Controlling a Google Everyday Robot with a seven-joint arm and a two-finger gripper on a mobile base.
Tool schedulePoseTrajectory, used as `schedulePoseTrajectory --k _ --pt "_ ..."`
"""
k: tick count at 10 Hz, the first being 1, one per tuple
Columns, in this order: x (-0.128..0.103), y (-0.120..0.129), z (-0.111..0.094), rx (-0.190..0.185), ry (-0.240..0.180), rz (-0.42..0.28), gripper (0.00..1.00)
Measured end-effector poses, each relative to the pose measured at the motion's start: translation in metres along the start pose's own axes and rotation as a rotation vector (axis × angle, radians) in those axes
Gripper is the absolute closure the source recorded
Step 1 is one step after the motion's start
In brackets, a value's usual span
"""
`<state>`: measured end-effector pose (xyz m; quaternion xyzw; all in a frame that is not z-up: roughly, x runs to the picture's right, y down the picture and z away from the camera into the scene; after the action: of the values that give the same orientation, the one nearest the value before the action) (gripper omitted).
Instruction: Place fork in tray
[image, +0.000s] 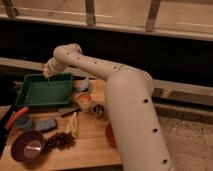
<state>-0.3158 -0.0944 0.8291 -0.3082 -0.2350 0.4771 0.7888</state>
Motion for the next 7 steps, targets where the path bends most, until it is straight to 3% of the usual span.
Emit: schedulePoseTrajectory --k 7 --pt "0.0006 -0.0003 0.0054 -0.005 -0.007 0.013 1.00"
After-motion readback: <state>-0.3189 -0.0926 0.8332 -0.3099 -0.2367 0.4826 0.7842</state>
